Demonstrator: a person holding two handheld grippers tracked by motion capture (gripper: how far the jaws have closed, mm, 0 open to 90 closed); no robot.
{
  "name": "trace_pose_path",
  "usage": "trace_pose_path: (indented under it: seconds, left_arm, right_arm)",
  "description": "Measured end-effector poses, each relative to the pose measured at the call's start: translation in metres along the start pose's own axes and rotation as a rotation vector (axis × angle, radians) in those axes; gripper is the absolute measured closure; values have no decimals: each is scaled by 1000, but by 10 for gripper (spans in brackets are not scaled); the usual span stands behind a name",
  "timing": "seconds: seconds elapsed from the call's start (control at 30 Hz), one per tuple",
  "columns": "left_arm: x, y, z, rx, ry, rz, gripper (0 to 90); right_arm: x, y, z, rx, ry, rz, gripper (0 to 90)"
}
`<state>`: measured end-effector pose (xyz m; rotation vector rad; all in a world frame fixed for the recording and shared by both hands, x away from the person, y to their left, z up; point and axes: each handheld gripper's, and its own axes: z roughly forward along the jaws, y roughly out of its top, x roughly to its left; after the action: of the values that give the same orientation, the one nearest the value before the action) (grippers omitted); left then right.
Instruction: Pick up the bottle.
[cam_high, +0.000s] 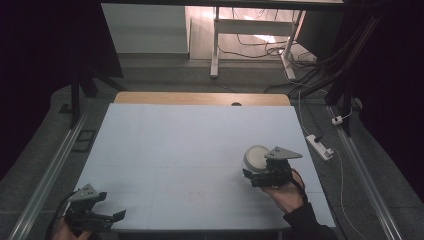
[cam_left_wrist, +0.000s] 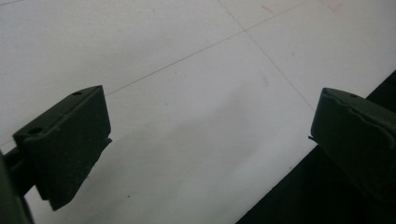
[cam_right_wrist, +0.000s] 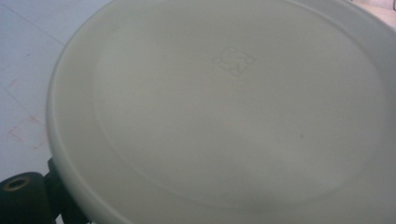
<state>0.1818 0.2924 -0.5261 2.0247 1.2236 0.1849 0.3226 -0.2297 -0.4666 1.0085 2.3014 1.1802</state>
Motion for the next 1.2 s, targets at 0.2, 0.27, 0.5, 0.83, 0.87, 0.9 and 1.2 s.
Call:
trace_pose_path:
  seconds: [0.2,0.27,0.5,0.83,0.87,0.9,1.2]
  left_arm:
    - [0,0,0,-4,-9,4,0]
    - [1,0,0,-4,-15,1,0]
    - [0,0,1,1,-16,6,0]
    - [0,0,0,0,-19,7,3]
    - [0,0,0,1,-20,8,3]
    - [0,0,0,1,-21,10,3]
    - [-3,0,1,14,-16,45,0]
  right_arm:
    - [10,10,9,-8,45,-25,61]
    - [12,11,11,-8,54,-28,62]
    - [24,21,24,-5,102,-61,62]
    - [36,31,37,0,138,-95,62]
    - [39,33,40,2,144,-99,62]
    - [40,34,42,2,148,-103,62]
    - [54,46,59,12,176,-137,62]
